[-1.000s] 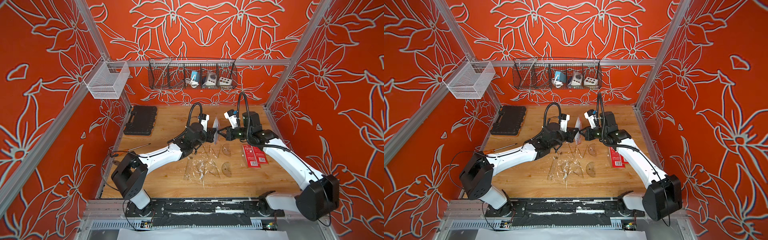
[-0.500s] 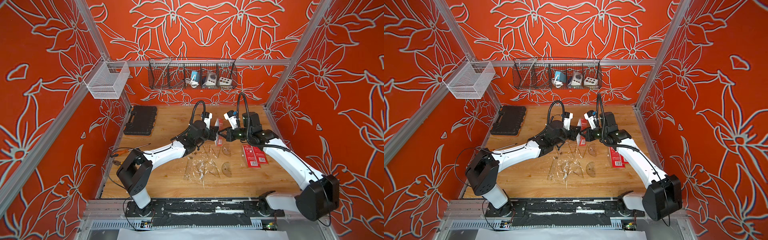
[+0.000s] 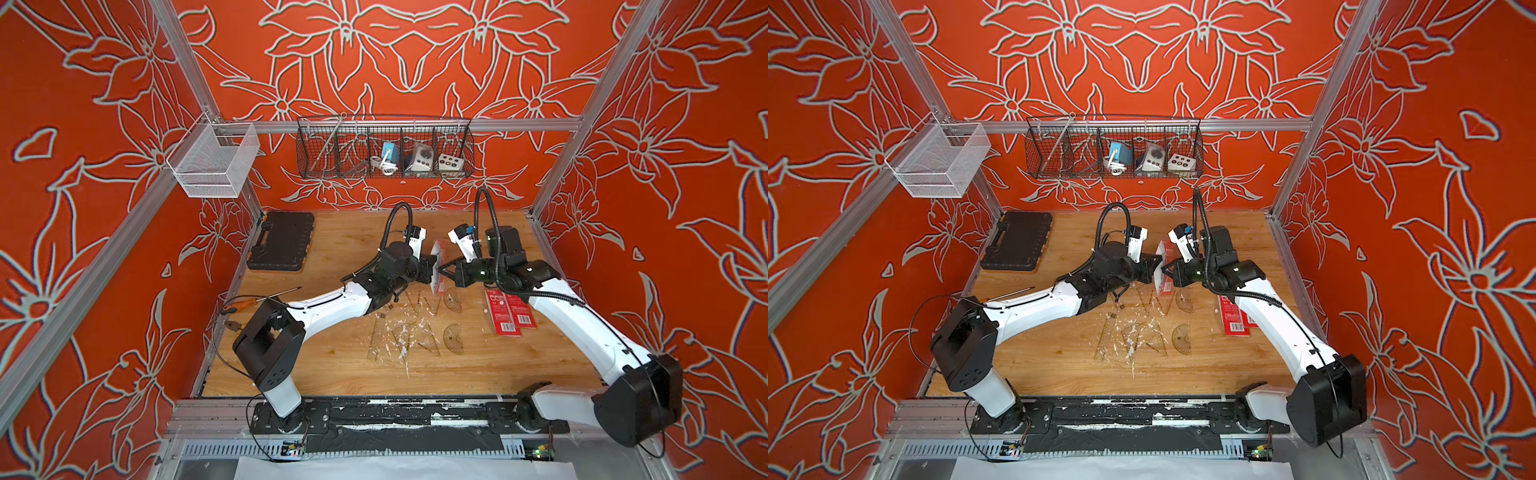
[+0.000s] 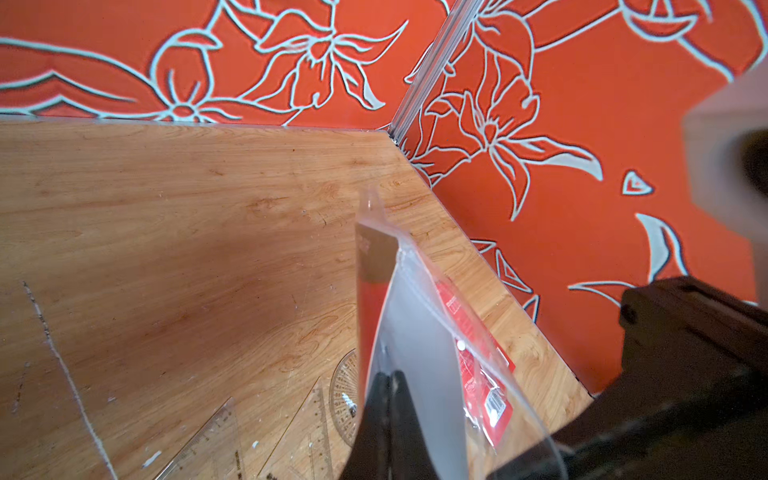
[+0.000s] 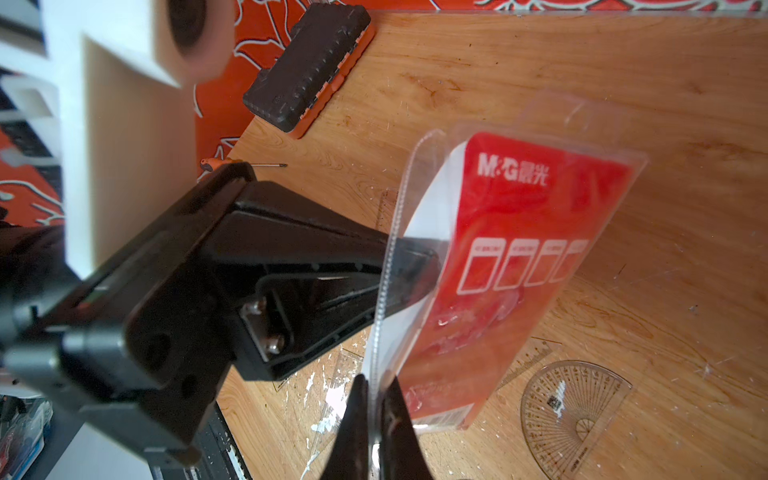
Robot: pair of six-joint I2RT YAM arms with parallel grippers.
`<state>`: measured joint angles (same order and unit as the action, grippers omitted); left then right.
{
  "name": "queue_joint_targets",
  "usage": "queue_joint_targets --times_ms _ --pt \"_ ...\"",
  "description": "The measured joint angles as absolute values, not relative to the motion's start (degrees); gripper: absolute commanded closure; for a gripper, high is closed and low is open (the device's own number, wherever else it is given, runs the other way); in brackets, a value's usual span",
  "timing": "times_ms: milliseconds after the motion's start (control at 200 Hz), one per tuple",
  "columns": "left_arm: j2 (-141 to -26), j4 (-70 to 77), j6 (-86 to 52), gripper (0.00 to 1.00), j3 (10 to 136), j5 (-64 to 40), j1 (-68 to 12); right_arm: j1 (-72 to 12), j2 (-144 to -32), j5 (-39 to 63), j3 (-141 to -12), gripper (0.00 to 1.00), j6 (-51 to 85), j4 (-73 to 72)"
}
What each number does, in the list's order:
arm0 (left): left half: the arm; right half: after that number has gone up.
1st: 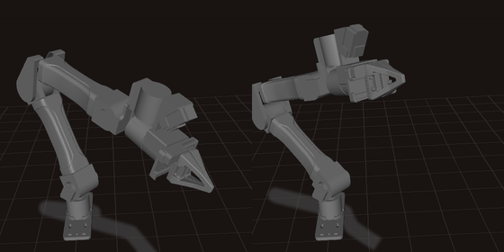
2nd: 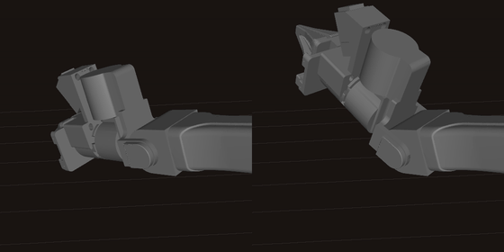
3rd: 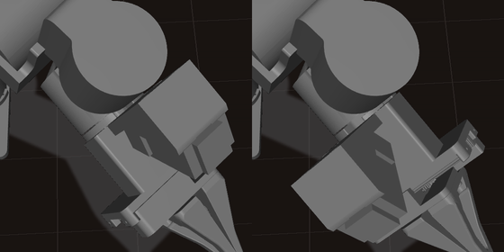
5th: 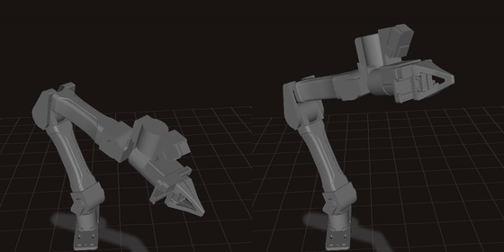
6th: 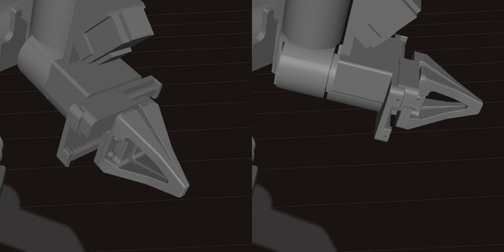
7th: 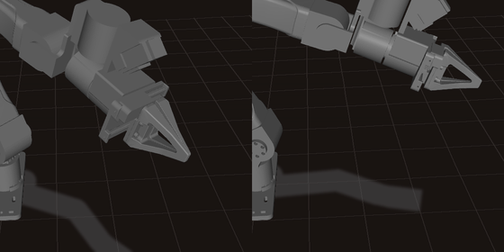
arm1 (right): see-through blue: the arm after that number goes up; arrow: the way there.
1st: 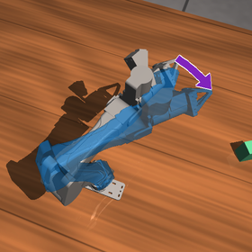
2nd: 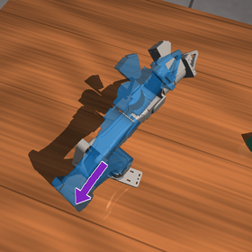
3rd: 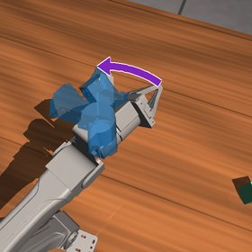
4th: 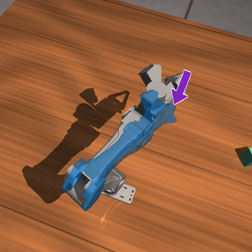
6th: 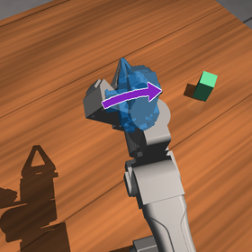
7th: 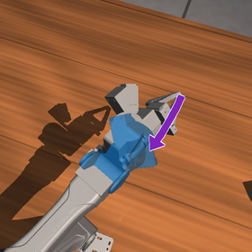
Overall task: Open the ruler set and take out the ruler
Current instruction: Take out the ruler from the ruler set bag.
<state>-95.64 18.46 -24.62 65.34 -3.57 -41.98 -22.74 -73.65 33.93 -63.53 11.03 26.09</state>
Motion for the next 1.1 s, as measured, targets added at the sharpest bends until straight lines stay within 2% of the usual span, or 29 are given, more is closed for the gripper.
queue_joint_targets --times_ms 420,726,1101 --pt "-95.3 17.5 -24.6 1.00 64.9 -4.6 -42.0 -22.7 -73.6 33.9 -64.1 1.00 9.8 28.2" --pt "-95.4 16.7 -24.7 0.90 65.5 -6.7 -42.0 -22.7 -73.7 33.3 -65.2 1.00 8.1 30.5" --pt "-96.1 15.9 -24.9 0.83 66.8 -10.0 -42.0 -22.7 -74.4 32.0 -66.0 1.00 6.8 31.9"
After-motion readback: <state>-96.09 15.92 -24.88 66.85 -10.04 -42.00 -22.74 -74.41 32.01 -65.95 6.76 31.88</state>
